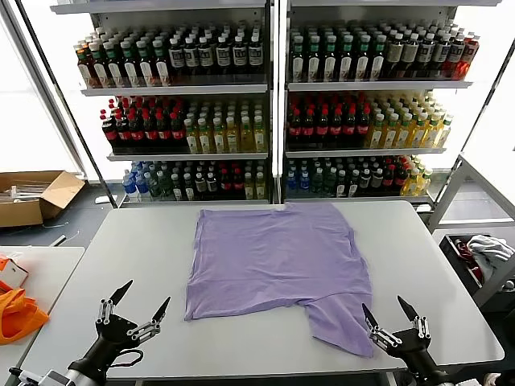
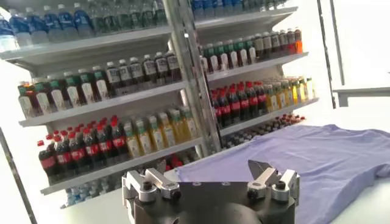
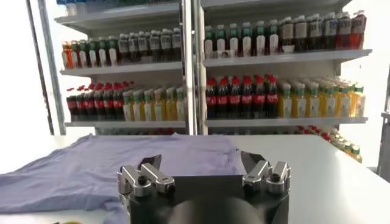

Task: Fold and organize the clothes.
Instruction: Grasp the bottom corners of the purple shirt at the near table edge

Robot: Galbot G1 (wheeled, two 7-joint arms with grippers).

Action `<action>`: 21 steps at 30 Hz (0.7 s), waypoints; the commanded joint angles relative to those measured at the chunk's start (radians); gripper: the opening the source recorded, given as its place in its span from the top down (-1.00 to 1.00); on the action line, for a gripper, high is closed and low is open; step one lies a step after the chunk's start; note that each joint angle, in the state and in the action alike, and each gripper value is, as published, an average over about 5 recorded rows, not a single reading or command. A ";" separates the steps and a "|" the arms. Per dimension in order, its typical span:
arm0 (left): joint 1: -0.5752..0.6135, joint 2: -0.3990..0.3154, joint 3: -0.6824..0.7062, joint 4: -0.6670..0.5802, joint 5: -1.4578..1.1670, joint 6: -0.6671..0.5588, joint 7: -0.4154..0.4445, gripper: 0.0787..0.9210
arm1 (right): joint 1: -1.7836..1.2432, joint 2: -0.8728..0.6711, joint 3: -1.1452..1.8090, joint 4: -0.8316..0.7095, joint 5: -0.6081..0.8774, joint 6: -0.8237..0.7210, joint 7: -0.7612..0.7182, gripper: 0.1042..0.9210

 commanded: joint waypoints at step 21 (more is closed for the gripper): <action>-0.122 0.105 0.252 0.160 -0.051 0.268 -0.133 -0.77 | -0.025 0.014 -0.133 0.004 -0.038 -0.217 0.144 -0.76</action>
